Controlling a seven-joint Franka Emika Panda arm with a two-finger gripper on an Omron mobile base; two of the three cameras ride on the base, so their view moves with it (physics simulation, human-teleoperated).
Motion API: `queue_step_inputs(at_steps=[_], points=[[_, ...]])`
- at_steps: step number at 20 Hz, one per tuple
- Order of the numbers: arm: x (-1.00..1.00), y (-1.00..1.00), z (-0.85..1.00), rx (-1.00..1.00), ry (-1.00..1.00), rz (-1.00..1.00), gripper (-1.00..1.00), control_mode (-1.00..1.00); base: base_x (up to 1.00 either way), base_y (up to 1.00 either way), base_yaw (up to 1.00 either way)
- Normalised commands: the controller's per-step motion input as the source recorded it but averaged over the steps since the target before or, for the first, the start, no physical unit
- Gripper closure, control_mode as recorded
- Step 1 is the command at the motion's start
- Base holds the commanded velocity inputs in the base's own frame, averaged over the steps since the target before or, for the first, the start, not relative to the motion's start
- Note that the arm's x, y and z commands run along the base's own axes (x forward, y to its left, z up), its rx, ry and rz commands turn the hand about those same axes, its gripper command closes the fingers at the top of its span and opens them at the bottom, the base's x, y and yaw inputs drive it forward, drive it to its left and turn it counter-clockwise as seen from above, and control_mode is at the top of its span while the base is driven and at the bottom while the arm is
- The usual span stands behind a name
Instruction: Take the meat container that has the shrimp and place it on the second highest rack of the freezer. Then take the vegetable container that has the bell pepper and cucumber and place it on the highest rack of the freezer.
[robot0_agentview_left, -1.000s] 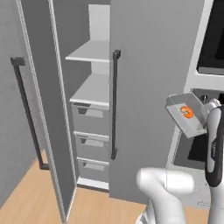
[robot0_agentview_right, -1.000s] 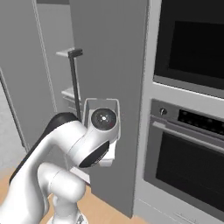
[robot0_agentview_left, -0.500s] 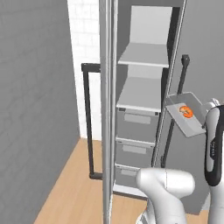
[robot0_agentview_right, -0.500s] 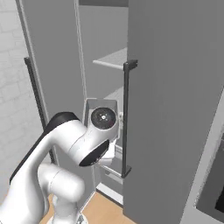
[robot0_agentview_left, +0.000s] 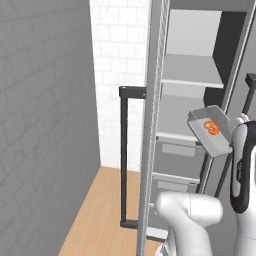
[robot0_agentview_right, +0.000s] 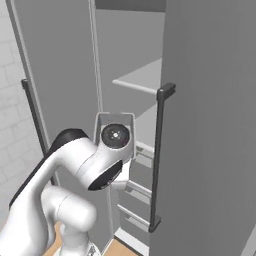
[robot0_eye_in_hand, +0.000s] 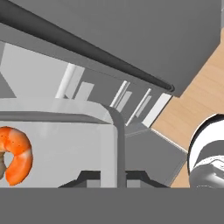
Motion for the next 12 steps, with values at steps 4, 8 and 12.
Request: queue_step_inputs(at_steps=[4,8,12], points=[[0.00,0.00,0.00,0.00,0.00,0.00,1.00,1.00,0.40,0.03,0.00],[0.31,0.06,-0.08,0.00,0.00,-0.02,1.00,-1.00,0.00,0.03,0.00],[1.00,0.20,-0.14,0.01,0.00,-0.18,1.00,-1.00,0.00,0.00,0.00]])
